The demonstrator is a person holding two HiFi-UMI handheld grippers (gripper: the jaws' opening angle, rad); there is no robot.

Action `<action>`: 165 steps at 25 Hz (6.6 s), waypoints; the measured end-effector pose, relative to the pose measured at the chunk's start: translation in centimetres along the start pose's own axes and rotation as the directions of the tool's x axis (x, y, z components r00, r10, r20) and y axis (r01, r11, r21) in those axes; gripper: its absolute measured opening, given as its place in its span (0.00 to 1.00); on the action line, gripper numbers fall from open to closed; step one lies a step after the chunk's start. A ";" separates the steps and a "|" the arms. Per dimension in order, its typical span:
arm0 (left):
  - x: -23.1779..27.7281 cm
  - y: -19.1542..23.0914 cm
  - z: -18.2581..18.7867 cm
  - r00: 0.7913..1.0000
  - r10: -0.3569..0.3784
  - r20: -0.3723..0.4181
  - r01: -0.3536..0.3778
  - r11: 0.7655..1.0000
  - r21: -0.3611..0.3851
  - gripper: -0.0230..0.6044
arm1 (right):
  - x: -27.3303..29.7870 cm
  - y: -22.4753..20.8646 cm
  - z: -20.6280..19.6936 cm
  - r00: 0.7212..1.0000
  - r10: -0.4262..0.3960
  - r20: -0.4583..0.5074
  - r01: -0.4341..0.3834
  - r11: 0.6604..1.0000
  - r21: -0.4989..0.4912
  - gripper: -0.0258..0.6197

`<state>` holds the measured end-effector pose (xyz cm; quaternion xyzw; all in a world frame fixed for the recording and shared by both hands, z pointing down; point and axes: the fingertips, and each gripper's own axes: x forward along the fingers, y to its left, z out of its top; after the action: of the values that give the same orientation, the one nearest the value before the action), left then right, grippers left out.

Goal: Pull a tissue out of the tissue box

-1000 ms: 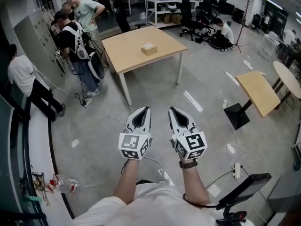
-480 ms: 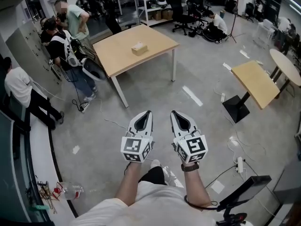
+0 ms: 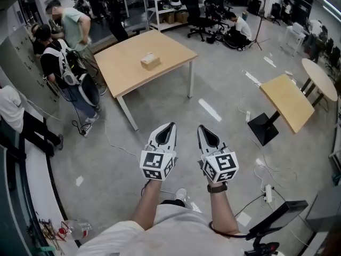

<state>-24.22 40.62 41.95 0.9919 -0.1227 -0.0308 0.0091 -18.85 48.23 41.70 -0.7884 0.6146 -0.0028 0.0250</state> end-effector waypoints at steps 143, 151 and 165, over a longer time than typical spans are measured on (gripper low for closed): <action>64.5 83.5 -13.0 0.759 0.560 -0.330 -0.611 0.788 -0.068 0.04 | 110.2 -19.2 -19.4 0.338 0.664 -0.667 -0.845 0.526 0.095 0.03; 64.1 82.6 -16.4 0.749 0.534 -0.392 -0.613 0.783 -0.105 0.04 | 107.5 -19.3 -25.9 0.202 0.585 -0.785 -0.903 0.422 0.082 0.03; 63.3 80.3 -19.7 0.737 0.507 -0.447 -0.618 0.774 -0.142 0.04 | 104.4 -20.3 -34.2 0.145 0.443 -0.885 -0.935 0.354 0.024 0.25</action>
<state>18.82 -52.54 59.94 0.8810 -0.4096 0.1510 0.1824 25.11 -49.25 73.97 -0.2561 0.8298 -0.1542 -0.4713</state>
